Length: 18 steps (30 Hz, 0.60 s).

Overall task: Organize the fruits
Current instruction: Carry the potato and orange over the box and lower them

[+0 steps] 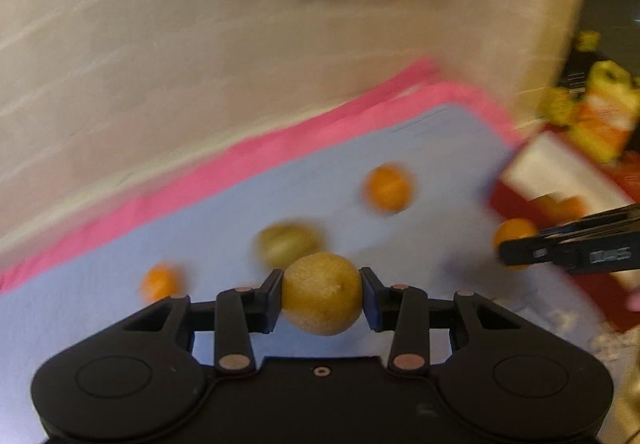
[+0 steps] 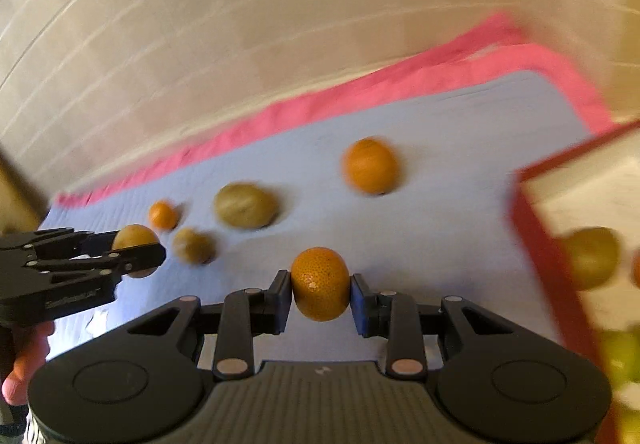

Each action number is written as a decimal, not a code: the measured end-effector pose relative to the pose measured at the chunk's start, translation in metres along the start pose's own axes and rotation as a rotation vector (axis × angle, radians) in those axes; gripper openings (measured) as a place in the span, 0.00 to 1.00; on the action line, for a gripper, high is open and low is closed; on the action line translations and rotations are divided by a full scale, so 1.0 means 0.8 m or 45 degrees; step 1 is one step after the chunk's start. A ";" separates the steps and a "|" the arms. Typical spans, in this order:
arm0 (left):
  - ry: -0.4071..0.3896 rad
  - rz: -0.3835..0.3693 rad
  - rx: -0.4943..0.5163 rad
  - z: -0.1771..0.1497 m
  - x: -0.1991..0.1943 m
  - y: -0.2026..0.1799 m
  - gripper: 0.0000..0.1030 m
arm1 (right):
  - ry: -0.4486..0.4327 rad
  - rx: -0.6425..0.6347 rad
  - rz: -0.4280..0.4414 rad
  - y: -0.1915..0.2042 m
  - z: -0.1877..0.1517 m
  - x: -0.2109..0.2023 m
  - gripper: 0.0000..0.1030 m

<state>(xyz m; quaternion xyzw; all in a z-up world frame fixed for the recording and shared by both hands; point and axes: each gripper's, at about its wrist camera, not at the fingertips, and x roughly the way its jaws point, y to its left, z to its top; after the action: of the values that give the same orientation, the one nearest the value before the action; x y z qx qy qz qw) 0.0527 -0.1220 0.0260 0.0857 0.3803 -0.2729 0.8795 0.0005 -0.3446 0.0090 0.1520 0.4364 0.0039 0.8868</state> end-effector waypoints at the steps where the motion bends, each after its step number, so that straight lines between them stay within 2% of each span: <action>1: -0.020 -0.045 0.026 0.010 0.001 -0.014 0.46 | -0.022 0.029 -0.021 -0.015 -0.001 -0.010 0.32; 5: -0.100 -0.172 0.186 0.050 0.010 -0.081 0.46 | -0.122 0.141 -0.137 -0.076 -0.005 -0.061 0.32; 10: -0.167 -0.395 0.319 0.097 0.038 -0.163 0.47 | -0.241 0.252 -0.308 -0.148 -0.014 -0.117 0.32; 18: -0.131 -0.542 0.497 0.150 0.098 -0.289 0.47 | -0.320 0.441 -0.493 -0.251 -0.035 -0.169 0.32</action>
<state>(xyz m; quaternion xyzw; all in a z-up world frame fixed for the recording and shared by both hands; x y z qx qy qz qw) 0.0455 -0.3911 0.0664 0.1575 0.2851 -0.5233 0.7874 -0.1304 -0.5475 0.0429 0.2144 0.3381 -0.2590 0.8790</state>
